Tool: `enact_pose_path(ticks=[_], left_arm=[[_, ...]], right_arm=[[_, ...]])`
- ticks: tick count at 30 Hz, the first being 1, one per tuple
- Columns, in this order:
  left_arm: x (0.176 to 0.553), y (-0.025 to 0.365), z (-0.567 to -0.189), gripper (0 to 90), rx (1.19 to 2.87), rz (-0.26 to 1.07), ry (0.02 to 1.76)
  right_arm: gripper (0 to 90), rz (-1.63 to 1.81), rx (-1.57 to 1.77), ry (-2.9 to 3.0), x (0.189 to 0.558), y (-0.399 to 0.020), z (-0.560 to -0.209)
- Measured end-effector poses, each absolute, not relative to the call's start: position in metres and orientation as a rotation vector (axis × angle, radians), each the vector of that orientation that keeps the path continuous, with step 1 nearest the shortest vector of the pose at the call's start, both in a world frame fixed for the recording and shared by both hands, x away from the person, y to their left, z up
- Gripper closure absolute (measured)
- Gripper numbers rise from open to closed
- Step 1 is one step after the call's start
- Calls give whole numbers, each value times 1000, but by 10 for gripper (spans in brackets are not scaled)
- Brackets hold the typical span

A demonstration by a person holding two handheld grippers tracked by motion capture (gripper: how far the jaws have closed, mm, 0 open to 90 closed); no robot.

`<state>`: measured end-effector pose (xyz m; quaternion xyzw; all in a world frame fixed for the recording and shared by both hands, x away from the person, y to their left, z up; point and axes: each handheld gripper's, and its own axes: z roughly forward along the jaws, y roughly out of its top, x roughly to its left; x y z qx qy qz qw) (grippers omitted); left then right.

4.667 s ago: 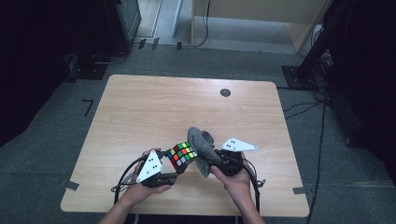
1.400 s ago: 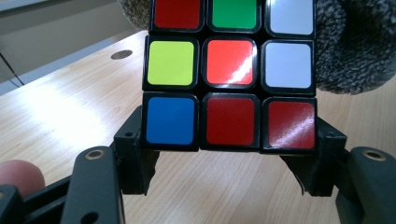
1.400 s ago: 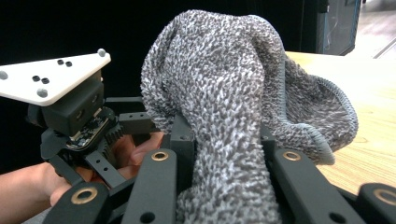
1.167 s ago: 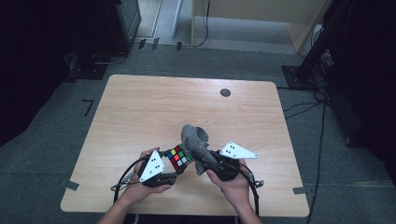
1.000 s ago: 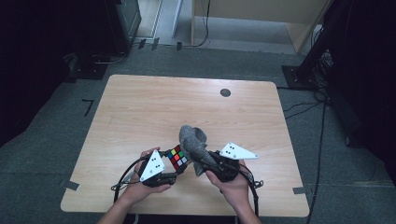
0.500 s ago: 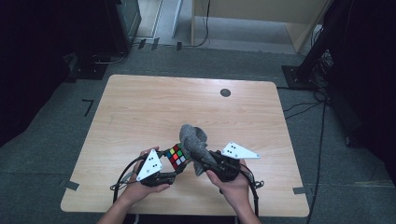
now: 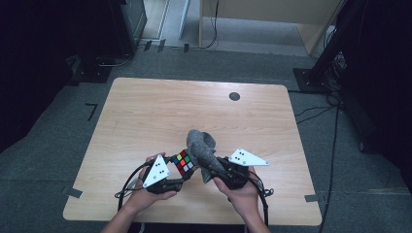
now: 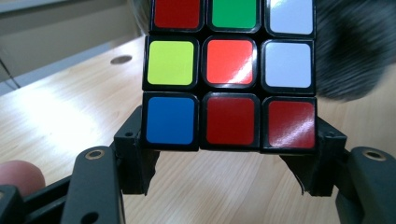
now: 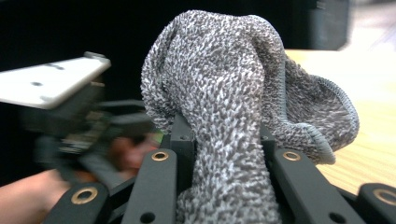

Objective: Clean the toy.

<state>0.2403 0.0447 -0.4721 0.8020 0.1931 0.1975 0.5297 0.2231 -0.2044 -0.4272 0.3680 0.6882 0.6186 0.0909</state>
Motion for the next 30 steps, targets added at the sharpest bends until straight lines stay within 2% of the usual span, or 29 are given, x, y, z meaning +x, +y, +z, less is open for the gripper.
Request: enact_pose_path(ticks=[3,10,17,24,30], left_arm=[[240,45,-471,340,1907,472,462],[239,49,-467,340,1858,452,450],[240,47,-470,340,1898,474,463],[240,51,-467,340,1864,460,453],[241,51,-469,340,1876,467,466]], right_arm=[[714,1798,1043,2054,219,-198,-424],[716,1788,1202,2009,230,-215,-435],[715,1827,1067,2051,220,-199,-424],[717,1815,1212,2013,231,-215,-437],[715,1848,1067,2045,220,-199,-425]])
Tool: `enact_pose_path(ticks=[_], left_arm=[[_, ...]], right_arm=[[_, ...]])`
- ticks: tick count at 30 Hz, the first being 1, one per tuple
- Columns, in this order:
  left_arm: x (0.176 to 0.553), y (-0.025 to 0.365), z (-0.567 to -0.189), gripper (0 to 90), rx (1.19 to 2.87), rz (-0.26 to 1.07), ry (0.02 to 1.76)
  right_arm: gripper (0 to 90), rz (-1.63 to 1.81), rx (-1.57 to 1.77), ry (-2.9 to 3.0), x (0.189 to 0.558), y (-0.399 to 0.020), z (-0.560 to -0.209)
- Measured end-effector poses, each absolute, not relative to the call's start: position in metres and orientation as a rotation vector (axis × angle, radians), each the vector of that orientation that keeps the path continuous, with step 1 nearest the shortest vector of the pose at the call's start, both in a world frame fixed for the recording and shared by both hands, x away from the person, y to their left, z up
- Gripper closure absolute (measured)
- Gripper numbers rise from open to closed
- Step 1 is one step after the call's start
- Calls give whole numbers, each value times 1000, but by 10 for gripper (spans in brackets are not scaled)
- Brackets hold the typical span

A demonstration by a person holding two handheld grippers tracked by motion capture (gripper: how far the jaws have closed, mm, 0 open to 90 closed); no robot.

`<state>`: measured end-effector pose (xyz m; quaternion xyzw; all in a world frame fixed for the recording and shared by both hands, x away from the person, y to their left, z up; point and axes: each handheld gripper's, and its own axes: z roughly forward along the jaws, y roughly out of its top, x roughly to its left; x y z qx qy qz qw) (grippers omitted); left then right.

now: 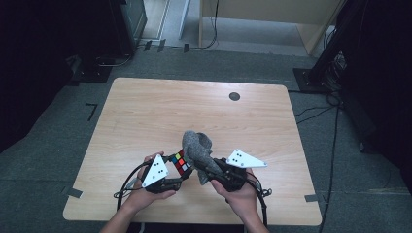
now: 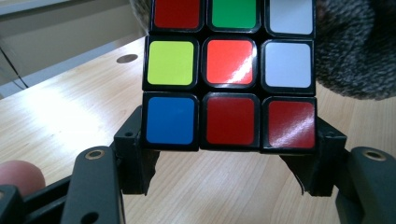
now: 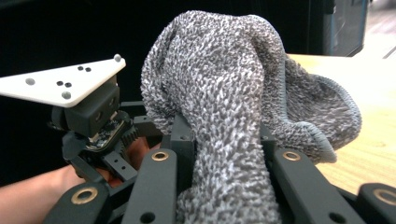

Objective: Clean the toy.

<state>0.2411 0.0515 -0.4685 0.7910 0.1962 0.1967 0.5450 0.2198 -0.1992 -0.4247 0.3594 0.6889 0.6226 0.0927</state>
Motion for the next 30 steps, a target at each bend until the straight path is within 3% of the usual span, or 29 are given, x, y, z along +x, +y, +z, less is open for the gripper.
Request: enact_pose_path(ticks=[19,25,30], left_arm=[[240,52,-467,340,1863,466,444],[240,48,-470,340,1907,503,455],[240,46,-469,340,1928,494,447]], right_arm=[[716,1837,1217,1995,230,-214,-436],[714,1874,1071,2040,220,-198,-424],[713,1803,1197,2016,230,-209,-439]])
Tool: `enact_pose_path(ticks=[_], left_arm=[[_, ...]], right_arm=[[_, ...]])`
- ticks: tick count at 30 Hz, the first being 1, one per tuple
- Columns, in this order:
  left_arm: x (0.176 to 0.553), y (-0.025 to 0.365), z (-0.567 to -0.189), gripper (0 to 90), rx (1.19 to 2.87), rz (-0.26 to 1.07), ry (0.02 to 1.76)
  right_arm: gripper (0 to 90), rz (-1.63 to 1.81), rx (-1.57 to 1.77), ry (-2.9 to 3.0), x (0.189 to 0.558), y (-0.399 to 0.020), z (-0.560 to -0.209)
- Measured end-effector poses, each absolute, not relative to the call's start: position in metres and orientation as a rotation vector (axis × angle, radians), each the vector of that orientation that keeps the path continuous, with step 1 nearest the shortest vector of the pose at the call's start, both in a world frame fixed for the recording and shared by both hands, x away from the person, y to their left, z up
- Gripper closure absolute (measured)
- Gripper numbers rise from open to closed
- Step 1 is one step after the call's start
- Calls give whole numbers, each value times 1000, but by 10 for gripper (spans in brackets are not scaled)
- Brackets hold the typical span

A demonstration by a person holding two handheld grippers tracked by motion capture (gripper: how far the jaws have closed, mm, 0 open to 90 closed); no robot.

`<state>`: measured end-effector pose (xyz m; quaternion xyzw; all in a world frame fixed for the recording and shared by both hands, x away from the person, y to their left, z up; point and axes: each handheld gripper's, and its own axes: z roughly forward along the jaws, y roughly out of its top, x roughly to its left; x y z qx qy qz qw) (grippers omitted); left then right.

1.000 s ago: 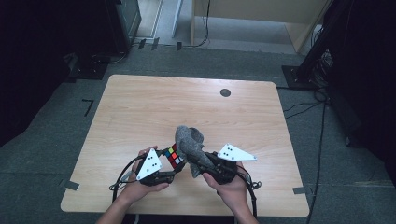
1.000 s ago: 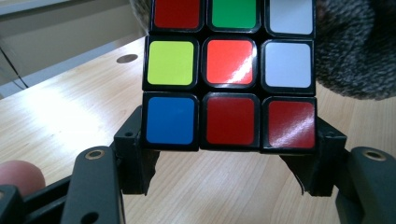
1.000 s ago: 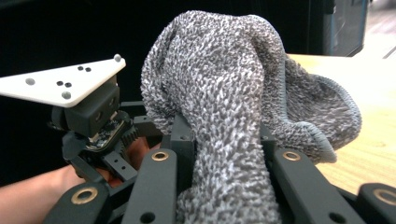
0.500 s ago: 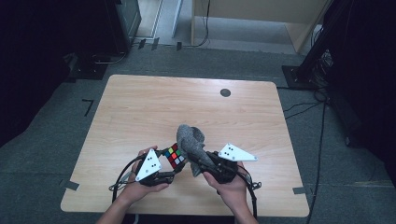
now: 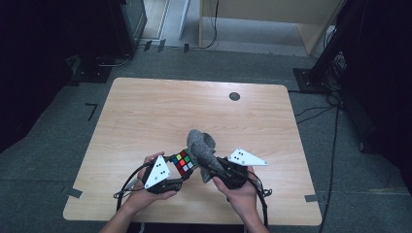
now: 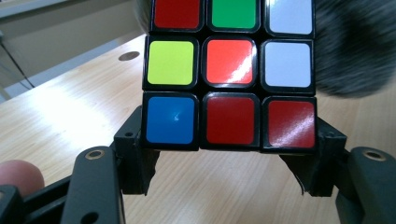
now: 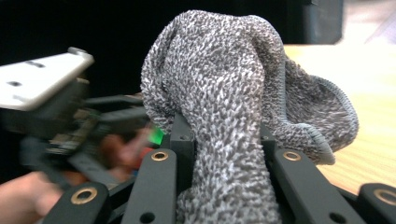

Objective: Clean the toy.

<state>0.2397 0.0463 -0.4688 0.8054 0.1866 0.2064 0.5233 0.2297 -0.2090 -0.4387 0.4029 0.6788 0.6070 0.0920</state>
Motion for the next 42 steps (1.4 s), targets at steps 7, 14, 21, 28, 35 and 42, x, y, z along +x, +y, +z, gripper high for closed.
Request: enact_pose_path(ticks=[7,14,21,28,35,42], left_arm=[[239,50,-468,340,1902,455,407],[238,45,-471,340,1936,488,399],[240,46,-472,340,1941,487,414],[241,46,-473,340,1941,494,421],[236,46,-471,340,1908,498,369],[233,48,-467,340,1889,502,340]], right_arm=[[689,1936,1234,2006,232,-213,-438],[584,2003,1267,2018,231,-208,-434],[520,2076,1360,2000,234,-210,-435],[592,2068,1396,1960,234,-215,-433],[726,2039,1286,2000,224,-210,-426],[737,1904,1270,1993,225,-211,-427]])
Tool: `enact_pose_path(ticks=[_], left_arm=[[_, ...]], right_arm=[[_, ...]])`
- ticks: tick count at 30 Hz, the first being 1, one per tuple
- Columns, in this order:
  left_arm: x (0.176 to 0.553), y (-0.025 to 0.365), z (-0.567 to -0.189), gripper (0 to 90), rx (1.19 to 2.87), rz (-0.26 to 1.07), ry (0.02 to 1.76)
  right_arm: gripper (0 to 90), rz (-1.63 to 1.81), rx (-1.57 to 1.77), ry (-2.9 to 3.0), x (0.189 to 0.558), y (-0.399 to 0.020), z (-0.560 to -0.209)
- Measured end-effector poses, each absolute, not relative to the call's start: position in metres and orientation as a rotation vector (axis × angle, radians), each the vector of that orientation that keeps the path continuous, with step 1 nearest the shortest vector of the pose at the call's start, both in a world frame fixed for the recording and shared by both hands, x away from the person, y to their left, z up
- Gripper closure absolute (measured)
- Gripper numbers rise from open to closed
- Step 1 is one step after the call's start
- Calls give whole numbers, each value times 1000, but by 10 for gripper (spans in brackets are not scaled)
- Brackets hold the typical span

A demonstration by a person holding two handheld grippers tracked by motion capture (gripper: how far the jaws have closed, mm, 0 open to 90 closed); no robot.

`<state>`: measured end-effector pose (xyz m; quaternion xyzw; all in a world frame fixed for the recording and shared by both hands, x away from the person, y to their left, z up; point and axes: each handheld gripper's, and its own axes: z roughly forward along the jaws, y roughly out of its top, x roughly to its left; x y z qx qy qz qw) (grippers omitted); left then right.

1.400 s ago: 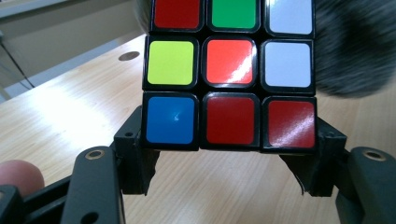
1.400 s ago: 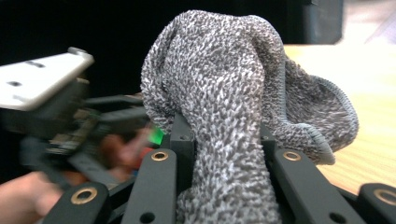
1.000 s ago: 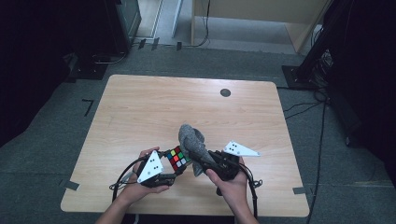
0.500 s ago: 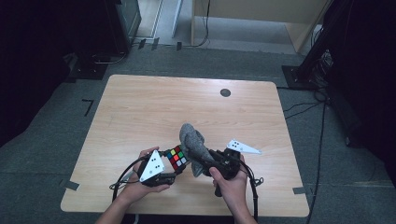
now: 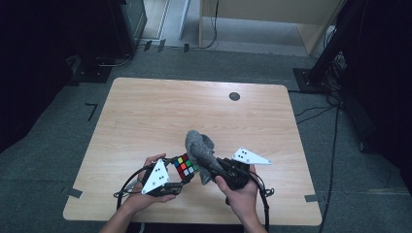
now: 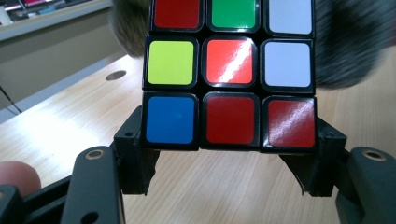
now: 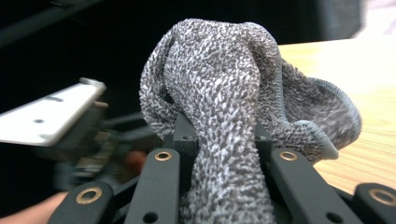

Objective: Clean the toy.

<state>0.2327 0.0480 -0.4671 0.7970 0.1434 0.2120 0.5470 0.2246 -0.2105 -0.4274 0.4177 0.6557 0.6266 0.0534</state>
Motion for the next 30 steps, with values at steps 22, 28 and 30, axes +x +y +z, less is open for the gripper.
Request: enact_pose_path(ticks=[22,28,30], left_arm=[[245,25,-471,340,2147,593,597],[243,27,-470,342,2127,608,555],[243,29,-471,342,2120,600,533]], right_arm=[[740,1265,611,2106,195,-157,-433],[742,1218,594,2109,197,-155,-435],[742,1271,676,2080,201,-164,-431]])
